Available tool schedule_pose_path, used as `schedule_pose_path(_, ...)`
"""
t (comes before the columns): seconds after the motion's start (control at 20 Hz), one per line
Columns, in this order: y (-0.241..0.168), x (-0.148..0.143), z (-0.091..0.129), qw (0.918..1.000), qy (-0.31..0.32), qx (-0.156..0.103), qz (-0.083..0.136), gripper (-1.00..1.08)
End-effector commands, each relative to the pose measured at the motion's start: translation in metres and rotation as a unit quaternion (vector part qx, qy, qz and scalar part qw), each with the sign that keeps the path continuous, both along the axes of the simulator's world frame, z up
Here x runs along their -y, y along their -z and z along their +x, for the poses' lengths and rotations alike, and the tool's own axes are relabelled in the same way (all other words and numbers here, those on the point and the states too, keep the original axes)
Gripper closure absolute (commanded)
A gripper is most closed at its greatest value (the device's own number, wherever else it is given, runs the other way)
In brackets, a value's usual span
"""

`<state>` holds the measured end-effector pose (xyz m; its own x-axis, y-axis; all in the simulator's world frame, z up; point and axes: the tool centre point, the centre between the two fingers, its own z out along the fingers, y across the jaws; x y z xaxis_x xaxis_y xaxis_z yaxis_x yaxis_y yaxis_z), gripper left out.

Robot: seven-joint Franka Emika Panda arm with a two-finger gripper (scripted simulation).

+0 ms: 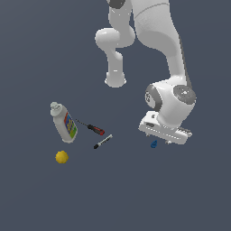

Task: Pick up a designated object from a clutter of objects.

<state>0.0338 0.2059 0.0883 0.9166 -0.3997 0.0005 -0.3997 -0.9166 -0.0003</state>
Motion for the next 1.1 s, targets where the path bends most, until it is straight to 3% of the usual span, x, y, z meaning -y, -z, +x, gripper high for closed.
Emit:
schedule_pose_path(0.0, 0.009, 0.000, -0.001, 1.0000, 0.000, -0.001, 0.000, -0.92)
schedule_pose_path(0.55, 0.046, 0.000, 0.000, 1.0000, 0.001, 0.000, 0.000, -0.92)
schedule_pose_path(0.6, 0.046, 0.000, 0.000, 1.0000, 0.001, 0.000, 0.000, 1.08)
schedule_pose_path(1.05, 0.046, 0.000, 0.000, 1.0000, 0.001, 0.000, 0.000, 1.08)
